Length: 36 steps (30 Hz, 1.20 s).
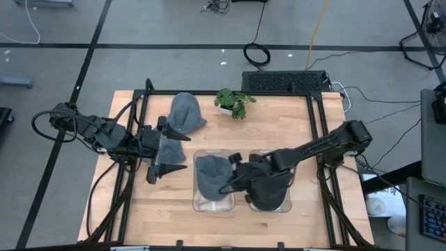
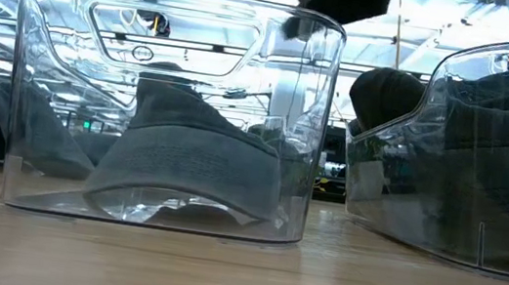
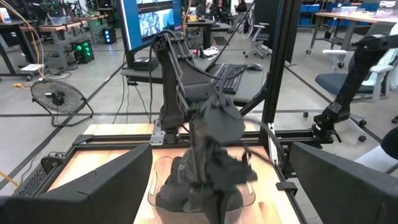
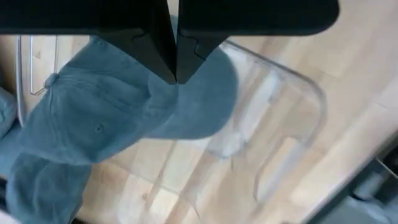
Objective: Pick & Place hat
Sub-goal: Put the bottom gray cap into the left transparent bin
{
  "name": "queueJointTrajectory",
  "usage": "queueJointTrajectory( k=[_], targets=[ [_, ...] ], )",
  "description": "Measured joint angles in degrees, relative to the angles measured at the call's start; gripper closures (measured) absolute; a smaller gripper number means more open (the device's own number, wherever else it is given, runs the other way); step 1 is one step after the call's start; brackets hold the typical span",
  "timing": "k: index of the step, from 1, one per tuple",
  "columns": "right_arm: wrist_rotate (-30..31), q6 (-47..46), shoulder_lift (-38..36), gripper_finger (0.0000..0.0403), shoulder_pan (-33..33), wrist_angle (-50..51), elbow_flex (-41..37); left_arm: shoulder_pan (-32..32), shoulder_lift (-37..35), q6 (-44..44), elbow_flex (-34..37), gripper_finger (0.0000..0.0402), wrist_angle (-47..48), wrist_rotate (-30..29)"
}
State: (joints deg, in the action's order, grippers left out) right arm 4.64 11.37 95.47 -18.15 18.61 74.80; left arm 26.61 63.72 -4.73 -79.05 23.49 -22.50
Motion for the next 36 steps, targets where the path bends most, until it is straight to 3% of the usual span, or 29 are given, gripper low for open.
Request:
queueJointTrajectory(
  k=[11, 21, 29, 36],
  targets=[
    [10.45, -6.62, -23.99, 0.0403, -2.27, -15.06, -22.29, 0.00, 0.00, 0.00, 0.00, 0.0009, 0.00, 0.00],
    [12.06, 2.70, -44.74, 0.0396, -1.99, -30.56, -36.26, 0.00, 0.01, -1.39, 0.00, 0.0009, -0.46, 0.02],
    [12.09, 8.27, -53.36, 0.0312, -0.52, -41.82, -46.12, -0.04, 0.00, -0.21, 0.02, 0.0009, -6.55, 0.00],
    [12.07, 9.30, -55.35, 0.0217, 0.46, -43.30, -47.75, -0.07, 0.02, 0.68, 0.02, 0.0009, -8.82, -0.02]
  ],
)
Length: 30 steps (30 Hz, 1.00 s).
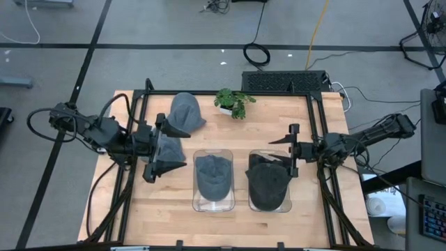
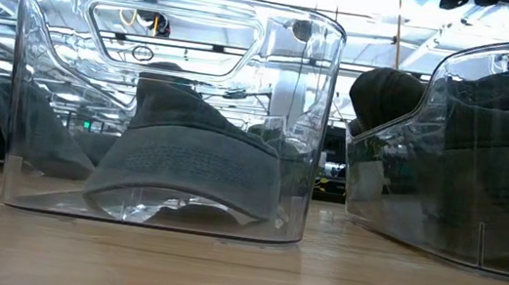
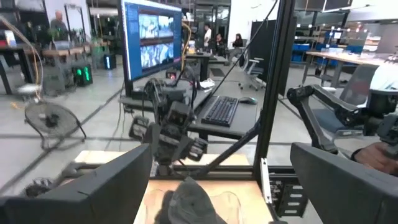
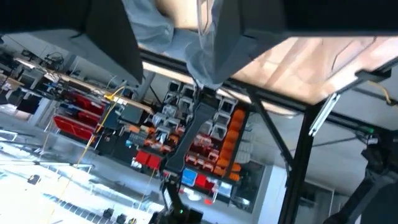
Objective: Pick & Place hat
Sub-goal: Put the bottom gray cap into the left transparent bin
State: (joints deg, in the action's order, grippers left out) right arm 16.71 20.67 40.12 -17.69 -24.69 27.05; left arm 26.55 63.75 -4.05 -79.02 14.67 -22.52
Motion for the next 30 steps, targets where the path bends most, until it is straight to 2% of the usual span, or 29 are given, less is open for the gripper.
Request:
queueJointTrajectory(
  k=[6, 10, 13, 17, 21, 24, 30],
  targets=[
    [-0.18, -0.05, 0.17, 0.0178, 0.00, 2.40, 0.00, -0.85, 1.65, 2.08, -0.04, 0.0009, 1.45, 0.02],
    [-0.22, -1.47, 0.15, 0.0170, 0.00, 2.36, 0.00, -0.57, 4.51, 4.97, 0.02, 0.0009, 5.11, 0.24],
    [-0.22, -1.92, 0.15, 0.0171, 0.00, 2.25, 0.00, 0.03, 7.39, 3.36, -0.07, 0.0009, 11.63, -1.31],
    [-0.24, -1.95, 0.17, 0.0177, 0.00, 2.26, 0.00, 1.93, 11.99, -8.04, 0.05, 0.0009, 24.00, -7.45],
    [-0.24, -1.95, 0.17, 0.0177, 0.00, 2.30, 0.00, 4.28, 16.22, -22.73, 0.02, 0.0009, 35.45, -6.98],
    [-0.25, -1.91, 0.17, 0.0175, 0.00, 2.28, 0.00, 5.30, 19.22, -30.78, 0.02, 0.0009, 43.78, -3.32],
    [-0.26, -1.36, 0.20, 0.0177, 0.00, 1.67, 0.00, 5.90, 22.85, -49.48, 0.02, 0.0009, 66.72, 9.39]
  ],
)
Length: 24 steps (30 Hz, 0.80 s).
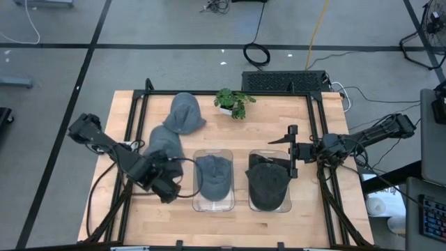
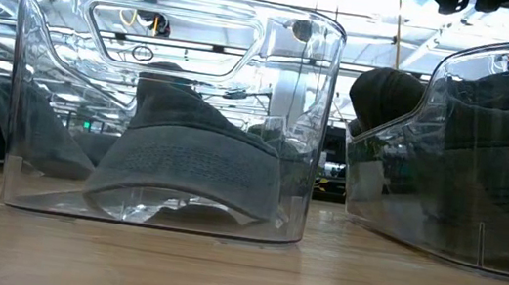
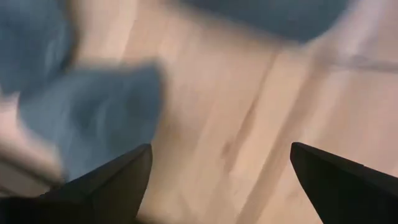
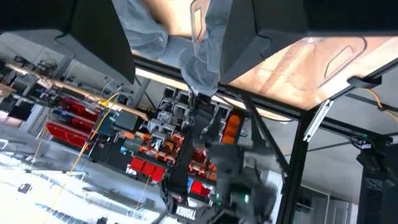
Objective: Pick & Place hat
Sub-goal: Put the bottom gray cap into the left transparent bin
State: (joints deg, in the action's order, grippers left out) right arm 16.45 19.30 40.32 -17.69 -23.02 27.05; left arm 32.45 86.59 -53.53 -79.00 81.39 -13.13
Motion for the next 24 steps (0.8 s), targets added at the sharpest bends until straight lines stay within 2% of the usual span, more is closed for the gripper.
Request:
queueJointTrajectory(
  k=[2, 4, 8, 15, 20, 24],
  targets=[
    [0.00, 1.01, 0.00, 0.0179, 0.00, -0.85, 0.00, -0.04, 0.87, -7.25, -0.02, 0.0009, 7.32, 2.37],
    [-0.02, 1.64, 0.00, 0.0180, 0.00, -1.73, 0.00, -0.06, 1.39, -11.31, 0.52, 0.0009, 9.25, 2.92],
    [-0.04, 2.75, -0.02, 0.0180, 0.00, -2.50, 0.00, 0.68, 1.65, -11.21, 2.76, 0.0009, 7.96, -0.11],
    [-0.13, 3.94, 0.00, 0.0183, 0.00, -2.48, 0.00, 0.61, 4.24, -10.44, 10.70, 0.0009, 9.04, 0.36],
    [-0.13, 3.94, 0.00, 0.0184, 0.00, -2.50, 0.00, -0.53, 4.22, -14.60, 16.05, 0.0009, 8.85, -4.00],
    [-0.13, 3.94, 0.00, 0.0184, 0.00, -2.50, 0.00, -1.42, 4.19, -16.27, 19.42, 0.0009, 8.47, -2.20]
  ],
)
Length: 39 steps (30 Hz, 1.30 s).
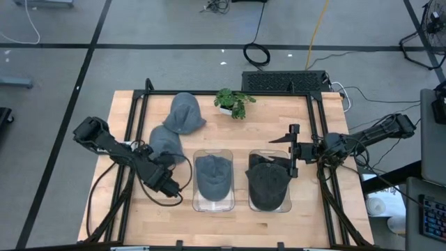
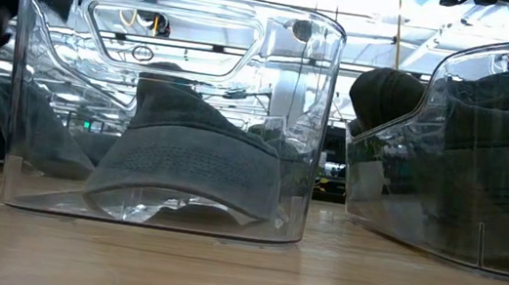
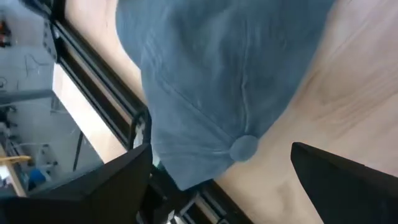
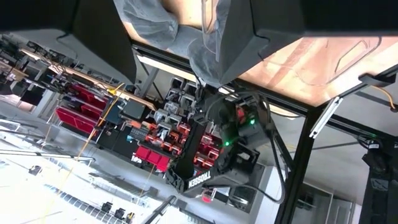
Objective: Pick & Place hat
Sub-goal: Put the bottom gray cap into the left transparent bin
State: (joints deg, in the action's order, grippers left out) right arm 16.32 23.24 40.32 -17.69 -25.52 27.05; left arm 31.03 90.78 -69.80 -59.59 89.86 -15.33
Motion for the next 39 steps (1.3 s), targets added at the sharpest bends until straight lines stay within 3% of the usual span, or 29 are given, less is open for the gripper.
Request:
queueJointTrajectory(
  k=[7, 17, 24, 28, 37, 39],
  targets=[
    [0.00, -1.62, 0.00, 0.0188, 0.00, 0.21, 0.00, 0.48, 0.00, 0.91, 5.17, 0.0009, -6.96, 3.37],
    [0.01, -3.04, 0.00, 0.0190, 0.00, 0.52, 0.00, 0.56, 0.00, 2.12, 7.95, 0.0009, -6.27, -7.46],
    [0.02, -3.04, 0.00, 0.0191, 0.00, 0.52, 0.00, -0.22, 0.00, 2.22, 8.43, 0.0023, -6.46, -6.00],
    [0.02, -3.03, 0.00, 0.0192, 0.00, 0.52, 0.00, -0.85, -0.02, 1.64, 8.43, 0.0092, -6.58, -5.86],
    [0.02, -3.06, 0.00, 0.0193, 0.00, 0.54, 0.00, -4.11, -0.02, -5.07, 8.43, 0.0352, -7.01, -6.48],
    [0.02, -3.06, 0.00, 0.0193, -0.01, 0.55, 0.00, -5.38, -0.02, -4.08, 8.43, 0.0385, -7.97, -4.89]
  ],
)
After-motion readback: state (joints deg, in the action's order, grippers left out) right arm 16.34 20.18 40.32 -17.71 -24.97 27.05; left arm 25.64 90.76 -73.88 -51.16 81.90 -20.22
